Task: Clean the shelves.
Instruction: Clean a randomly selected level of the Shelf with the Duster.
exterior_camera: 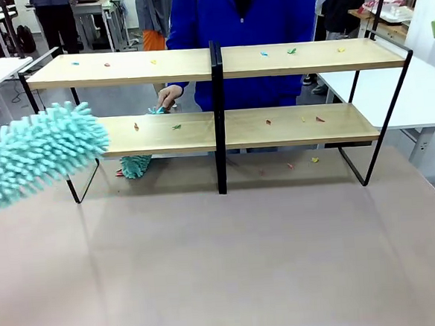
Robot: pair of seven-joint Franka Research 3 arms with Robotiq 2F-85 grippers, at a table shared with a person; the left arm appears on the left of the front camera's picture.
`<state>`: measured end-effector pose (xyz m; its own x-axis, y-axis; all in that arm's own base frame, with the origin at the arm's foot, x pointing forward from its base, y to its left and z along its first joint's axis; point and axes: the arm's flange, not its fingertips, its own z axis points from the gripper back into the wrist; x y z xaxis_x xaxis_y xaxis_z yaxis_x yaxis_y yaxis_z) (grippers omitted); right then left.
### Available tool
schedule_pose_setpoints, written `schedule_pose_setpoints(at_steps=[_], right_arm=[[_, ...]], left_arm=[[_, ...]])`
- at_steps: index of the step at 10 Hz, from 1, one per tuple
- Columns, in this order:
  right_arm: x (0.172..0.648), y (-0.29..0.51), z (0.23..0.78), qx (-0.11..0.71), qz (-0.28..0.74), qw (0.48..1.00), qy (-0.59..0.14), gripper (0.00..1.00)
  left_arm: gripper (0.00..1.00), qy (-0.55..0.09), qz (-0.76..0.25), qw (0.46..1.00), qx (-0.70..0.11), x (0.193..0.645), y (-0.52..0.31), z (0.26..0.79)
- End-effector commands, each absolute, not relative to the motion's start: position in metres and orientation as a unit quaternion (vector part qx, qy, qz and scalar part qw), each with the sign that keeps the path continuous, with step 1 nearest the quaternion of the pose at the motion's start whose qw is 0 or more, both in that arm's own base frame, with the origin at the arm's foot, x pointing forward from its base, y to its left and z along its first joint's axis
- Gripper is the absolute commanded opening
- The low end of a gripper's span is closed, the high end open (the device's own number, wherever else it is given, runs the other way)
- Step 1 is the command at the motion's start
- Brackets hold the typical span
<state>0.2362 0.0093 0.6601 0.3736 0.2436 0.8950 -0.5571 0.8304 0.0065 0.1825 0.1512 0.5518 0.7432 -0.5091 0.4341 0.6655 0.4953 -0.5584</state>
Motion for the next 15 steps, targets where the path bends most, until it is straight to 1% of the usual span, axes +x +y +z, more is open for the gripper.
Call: schedule_pose_setpoints(at_steps=[1,3,6,7,9,11,15], right_arm=[[0.236,0.009,0.660,0.157,0.246,0.814,-0.503,1.00],[0.236,0.009,0.660,0.157,0.246,0.814,-0.503,1.00],[0.236,0.009,0.660,0.157,0.246,0.814,-0.503,1.00],[0.236,0.009,0.660,0.157,0.246,0.814,-0.503,1.00],[0.236,0.009,0.660,0.157,0.246,0.814,-0.503,1.00],[0.236,0.009,0.660,0.157,0.246,0.814,-0.503,1.00],[0.236,0.009,0.660,0.157,0.246,0.814,-0.503,1.00]], left_arm=[[0.12,-0.081,-0.349,0.870,-0.339,0.205,0.110,0.559],[0.12,-0.060,-0.331,0.881,-0.332,0.231,0.064,0.573],[0.12,-0.031,-0.309,0.904,-0.293,0.261,-0.008,0.581],[0.12,-0.027,-0.287,0.914,-0.285,0.259,-0.032,0.585],[0.12,-0.037,-0.304,0.915,-0.261,0.238,-0.082,0.590],[0.12,-0.039,-0.314,0.915,-0.251,0.242,-0.104,0.594],[0.12,-0.067,-0.209,0.947,-0.235,0.286,-0.111,0.591]])
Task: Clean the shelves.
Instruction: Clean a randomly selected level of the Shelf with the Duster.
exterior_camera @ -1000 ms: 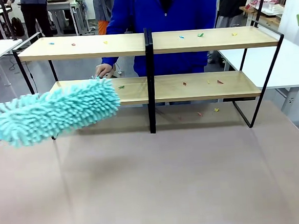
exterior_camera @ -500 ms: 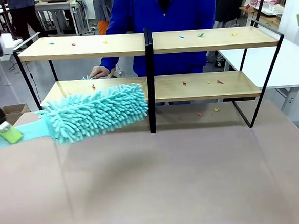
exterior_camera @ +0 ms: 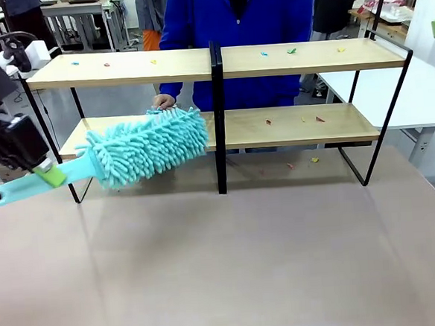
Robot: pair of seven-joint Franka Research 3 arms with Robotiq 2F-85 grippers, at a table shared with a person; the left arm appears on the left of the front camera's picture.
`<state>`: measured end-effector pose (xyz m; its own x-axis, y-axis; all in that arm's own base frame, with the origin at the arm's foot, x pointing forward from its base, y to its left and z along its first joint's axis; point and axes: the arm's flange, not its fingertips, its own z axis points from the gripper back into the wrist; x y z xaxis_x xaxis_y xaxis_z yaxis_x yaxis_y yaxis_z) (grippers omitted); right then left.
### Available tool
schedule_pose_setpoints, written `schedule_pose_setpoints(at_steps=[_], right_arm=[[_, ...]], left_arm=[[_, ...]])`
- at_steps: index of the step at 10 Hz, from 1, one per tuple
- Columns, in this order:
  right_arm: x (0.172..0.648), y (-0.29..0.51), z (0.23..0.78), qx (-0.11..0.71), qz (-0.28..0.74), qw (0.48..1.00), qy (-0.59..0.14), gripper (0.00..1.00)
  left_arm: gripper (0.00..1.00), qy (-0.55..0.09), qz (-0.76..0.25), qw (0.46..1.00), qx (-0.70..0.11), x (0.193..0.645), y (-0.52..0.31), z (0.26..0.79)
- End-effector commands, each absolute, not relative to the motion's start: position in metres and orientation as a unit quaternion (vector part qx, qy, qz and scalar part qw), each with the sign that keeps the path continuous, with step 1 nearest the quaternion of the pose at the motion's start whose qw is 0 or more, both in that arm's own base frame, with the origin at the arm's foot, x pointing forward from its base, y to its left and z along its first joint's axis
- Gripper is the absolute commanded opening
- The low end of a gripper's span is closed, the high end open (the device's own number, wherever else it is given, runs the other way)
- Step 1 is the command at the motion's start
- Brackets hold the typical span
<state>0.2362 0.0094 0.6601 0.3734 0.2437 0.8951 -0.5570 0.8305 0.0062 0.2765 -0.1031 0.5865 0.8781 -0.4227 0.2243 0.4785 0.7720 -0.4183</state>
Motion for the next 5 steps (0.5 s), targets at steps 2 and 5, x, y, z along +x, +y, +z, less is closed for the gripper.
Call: schedule_pose_setpoints(at_steps=[2,5], right_arm=[[0.236,0.009,0.660,0.157,0.246,0.814,-0.503,1.00],[0.236,0.009,0.660,0.157,0.246,0.814,-0.503,1.00]], left_arm=[[0.12,-0.085,-0.183,0.955,-0.216,0.307,-0.126,0.586],[0.12,-0.058,-0.247,0.934,-0.253,0.312,-0.127,0.578]])
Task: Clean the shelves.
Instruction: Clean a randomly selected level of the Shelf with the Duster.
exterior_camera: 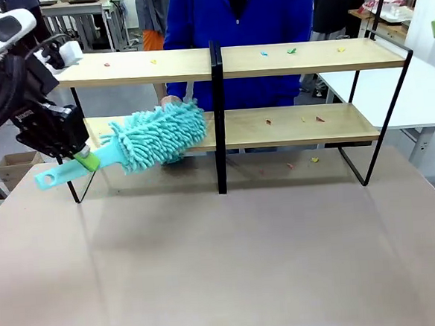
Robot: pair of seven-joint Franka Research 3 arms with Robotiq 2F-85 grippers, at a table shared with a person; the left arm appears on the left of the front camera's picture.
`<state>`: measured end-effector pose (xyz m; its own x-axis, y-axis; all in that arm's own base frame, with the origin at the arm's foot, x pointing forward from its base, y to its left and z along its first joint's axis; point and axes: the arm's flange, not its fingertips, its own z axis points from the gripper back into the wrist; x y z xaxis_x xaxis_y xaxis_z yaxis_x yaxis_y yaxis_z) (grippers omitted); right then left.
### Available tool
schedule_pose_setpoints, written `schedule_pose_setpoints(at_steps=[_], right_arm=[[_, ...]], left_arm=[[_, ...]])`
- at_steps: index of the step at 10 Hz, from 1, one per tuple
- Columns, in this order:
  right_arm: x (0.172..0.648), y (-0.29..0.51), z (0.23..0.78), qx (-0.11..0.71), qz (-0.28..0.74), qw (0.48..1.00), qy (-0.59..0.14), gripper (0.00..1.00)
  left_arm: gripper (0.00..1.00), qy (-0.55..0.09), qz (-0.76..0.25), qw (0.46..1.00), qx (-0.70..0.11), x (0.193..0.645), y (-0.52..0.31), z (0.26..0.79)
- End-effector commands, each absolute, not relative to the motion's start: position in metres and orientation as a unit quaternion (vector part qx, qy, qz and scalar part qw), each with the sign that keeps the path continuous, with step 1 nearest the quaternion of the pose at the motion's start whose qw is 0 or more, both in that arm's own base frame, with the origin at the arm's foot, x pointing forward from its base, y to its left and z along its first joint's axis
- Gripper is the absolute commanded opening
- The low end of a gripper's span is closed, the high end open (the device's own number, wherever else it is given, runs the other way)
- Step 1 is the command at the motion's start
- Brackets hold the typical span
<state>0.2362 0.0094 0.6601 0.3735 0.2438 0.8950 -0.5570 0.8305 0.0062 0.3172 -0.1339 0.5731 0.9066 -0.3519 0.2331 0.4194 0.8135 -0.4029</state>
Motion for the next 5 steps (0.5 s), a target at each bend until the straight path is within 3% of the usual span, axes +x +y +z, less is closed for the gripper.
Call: schedule_pose_setpoints(at_steps=[1,5], right_arm=[[0.236,0.009,0.660,0.157,0.246,0.814,-0.503,1.00],[0.236,0.009,0.660,0.157,0.246,0.814,-0.503,1.00]], left_arm=[[0.12,-0.040,-0.289,0.917,-0.272,0.289,-0.108,0.582],[0.12,-0.020,-0.366,0.894,-0.259,0.211,-0.024,0.575]])
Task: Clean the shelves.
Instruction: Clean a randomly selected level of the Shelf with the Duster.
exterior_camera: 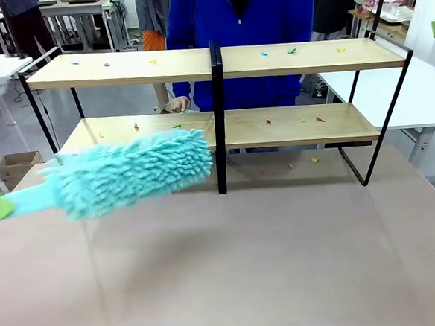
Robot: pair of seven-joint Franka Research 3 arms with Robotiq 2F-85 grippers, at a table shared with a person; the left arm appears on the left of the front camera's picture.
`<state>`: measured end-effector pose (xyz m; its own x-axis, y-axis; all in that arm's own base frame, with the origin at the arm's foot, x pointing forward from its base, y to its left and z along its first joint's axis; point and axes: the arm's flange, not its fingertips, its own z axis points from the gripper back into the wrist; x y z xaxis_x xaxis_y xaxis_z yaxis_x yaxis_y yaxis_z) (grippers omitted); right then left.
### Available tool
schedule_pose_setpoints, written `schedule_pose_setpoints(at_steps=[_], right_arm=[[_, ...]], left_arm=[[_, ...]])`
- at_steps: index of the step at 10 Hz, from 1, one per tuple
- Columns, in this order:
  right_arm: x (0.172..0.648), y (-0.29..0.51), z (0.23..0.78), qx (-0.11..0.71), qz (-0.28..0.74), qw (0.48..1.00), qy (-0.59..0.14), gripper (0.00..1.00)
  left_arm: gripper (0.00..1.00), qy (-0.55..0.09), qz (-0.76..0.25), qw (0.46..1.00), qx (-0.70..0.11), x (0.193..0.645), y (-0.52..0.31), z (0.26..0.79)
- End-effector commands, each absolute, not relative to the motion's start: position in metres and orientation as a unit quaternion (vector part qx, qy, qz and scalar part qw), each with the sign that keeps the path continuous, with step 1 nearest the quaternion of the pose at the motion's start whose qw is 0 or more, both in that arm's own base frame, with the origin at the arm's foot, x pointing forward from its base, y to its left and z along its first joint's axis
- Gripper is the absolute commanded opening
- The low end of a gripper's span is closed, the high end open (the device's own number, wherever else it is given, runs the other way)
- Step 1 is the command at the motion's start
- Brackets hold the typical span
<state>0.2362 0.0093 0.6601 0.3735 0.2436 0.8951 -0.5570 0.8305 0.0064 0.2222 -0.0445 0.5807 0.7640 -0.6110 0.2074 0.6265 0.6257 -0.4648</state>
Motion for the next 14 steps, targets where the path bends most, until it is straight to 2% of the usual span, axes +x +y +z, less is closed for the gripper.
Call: schedule_pose_setpoints(at_steps=[1,3,5,8,10,11,12,14], right_arm=[[0.236,0.009,0.660,0.157,0.246,0.814,-0.503,1.00],[0.236,0.009,0.660,0.157,0.246,0.814,-0.503,1.00],[0.236,0.009,0.660,0.157,0.246,0.814,-0.503,1.00],[0.236,0.009,0.660,0.157,0.246,0.814,-0.503,1.00],[0.236,0.009,0.660,0.157,0.246,0.814,-0.503,1.00],[0.236,0.009,0.660,0.157,0.246,0.814,-0.503,1.00],[0.236,0.009,0.660,0.157,0.246,0.814,-0.503,1.00],[0.236,0.009,0.660,0.157,0.246,0.814,-0.503,1.00]], left_arm=[[0.12,-0.026,-0.376,0.886,-0.269,0.196,-0.006,0.572],[0.12,-0.083,-0.323,0.898,-0.287,0.203,-0.003,0.577],[0.12,-0.116,-0.238,0.924,-0.276,0.245,-0.034,0.586],[0.12,-0.092,-0.196,0.944,-0.248,0.303,-0.082,0.586],[0.12,-0.073,-0.154,0.948,-0.270,0.329,-0.100,0.585],[0.12,-0.098,-0.197,0.945,-0.242,0.306,-0.089,0.574],[0.12,-0.098,-0.197,0.945,-0.242,0.306,-0.089,0.574],[0.12,-0.085,-0.140,0.955,-0.246,0.333,-0.117,0.574]])
